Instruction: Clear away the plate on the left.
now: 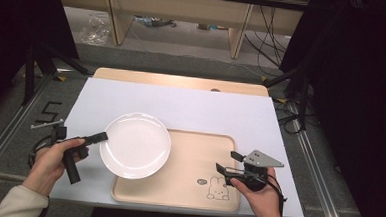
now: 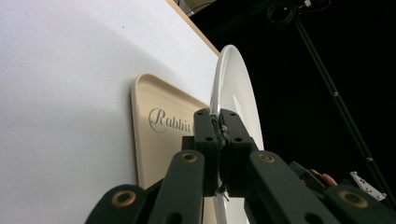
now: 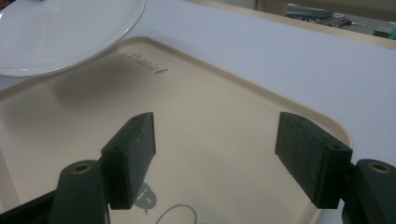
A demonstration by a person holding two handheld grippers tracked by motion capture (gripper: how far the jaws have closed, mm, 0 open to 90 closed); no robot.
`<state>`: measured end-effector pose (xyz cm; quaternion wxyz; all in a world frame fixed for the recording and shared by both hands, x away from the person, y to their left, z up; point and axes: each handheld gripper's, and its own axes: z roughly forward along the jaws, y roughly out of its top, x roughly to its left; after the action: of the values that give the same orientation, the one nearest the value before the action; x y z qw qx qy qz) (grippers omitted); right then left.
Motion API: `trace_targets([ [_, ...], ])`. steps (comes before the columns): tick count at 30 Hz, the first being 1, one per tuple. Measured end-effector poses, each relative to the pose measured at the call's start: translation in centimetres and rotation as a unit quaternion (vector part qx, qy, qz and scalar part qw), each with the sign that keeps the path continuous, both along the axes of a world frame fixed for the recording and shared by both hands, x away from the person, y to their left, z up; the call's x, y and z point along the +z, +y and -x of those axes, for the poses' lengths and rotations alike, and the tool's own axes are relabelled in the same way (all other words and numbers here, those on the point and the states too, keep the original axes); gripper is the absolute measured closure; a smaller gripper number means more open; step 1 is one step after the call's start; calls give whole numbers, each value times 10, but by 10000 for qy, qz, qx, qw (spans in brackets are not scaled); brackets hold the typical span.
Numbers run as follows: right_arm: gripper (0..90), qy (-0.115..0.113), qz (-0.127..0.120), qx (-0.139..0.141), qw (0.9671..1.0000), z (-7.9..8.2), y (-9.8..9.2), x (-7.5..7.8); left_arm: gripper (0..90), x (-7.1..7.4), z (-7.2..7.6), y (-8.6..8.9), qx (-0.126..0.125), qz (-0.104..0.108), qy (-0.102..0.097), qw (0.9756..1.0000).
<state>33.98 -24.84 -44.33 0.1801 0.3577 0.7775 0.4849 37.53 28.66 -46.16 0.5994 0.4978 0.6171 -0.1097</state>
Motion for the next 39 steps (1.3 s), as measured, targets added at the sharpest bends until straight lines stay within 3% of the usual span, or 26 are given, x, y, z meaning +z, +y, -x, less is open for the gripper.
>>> trace_targets([
  [18, 299, 13, -36, 19, 10000, 0, 1, 0, 862, -1, -1, -8, -104, -29, 15, 9999],
  [22, 299, -108, -53, 104, 9999, -2, 1, -2, 862, 0, -1, -9, -123, -9, 16, 9999],
  [23, 299, -19, 88, 60, 9999, 0, -1, 0, 862, 0, -1, -10, -119, -8, 19, 9999],
  [24, 299, -35, -94, 81, 9999, -1, 1, -2, 862, -1, -1, -11, -128, -9, 15, 9999],
  [25, 299, -100, -48, 98, 9999, -2, 1, -2, 862, -1, -1, -11, -143, -16, 5, 9999],
  [32, 299, -5, -94, 90, 9999, -1, 1, -2, 862, -1, -2, -15, -197, -18, 24, 9998],
  [33, 299, 56, 22, 75, 10000, 0, 0, 0, 862, -1, -2, -15, -206, -26, 31, 9998],
  [39, 299, 33, 29, 75, 10000, 0, 0, 0, 861, -2, -2, -19, -242, -33, 49, 9997],
])
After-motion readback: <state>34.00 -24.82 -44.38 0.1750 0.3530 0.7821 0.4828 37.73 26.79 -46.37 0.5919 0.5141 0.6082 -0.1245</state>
